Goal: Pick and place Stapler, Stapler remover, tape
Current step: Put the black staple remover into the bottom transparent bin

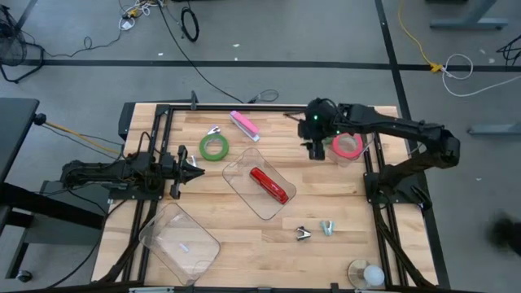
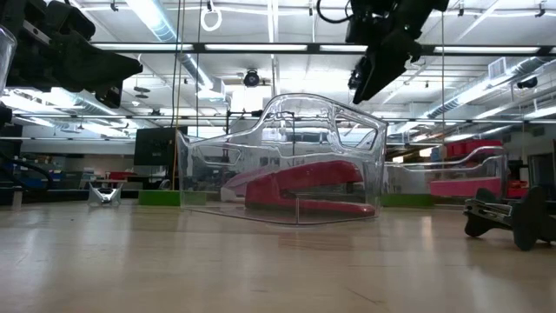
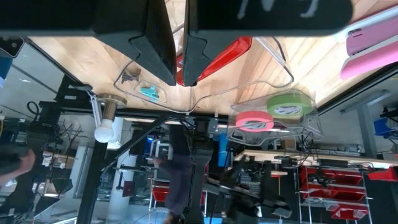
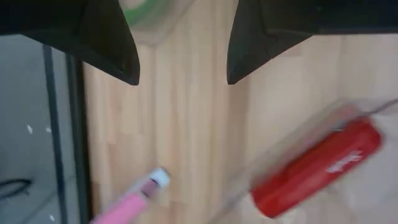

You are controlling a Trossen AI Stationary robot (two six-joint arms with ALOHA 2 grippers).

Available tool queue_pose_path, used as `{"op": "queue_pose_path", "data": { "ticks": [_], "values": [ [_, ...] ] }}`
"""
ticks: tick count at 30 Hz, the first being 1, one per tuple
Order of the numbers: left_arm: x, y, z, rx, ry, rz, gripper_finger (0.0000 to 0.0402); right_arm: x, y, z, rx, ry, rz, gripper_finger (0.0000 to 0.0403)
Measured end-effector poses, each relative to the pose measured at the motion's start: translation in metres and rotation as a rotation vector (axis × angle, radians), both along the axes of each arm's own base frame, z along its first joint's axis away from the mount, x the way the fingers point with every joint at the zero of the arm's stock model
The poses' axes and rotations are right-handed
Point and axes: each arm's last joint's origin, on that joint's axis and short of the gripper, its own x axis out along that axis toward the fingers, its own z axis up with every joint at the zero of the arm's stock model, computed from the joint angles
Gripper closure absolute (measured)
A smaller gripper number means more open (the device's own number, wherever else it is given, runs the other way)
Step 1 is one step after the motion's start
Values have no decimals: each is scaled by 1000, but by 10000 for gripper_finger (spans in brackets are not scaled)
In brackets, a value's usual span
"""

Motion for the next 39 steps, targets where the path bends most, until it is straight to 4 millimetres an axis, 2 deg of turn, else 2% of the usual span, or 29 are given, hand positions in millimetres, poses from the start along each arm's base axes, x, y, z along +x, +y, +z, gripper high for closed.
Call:
{"op": "queue_pose_path", "data": {
  "ticks": [5, 17, 39],
  "values": [
    [0, 0, 0, 0, 0, 0, 371, 7, 21, -4, 66, -19, 50, 162],
    [0, 0, 0, 0, 0, 0, 371, 3, 75, -42, 127, 118, 211, 162],
    [0, 0, 0, 0, 0, 0, 371, -7, 142, -44, 106, 148, 476, 162]
  ]
}}
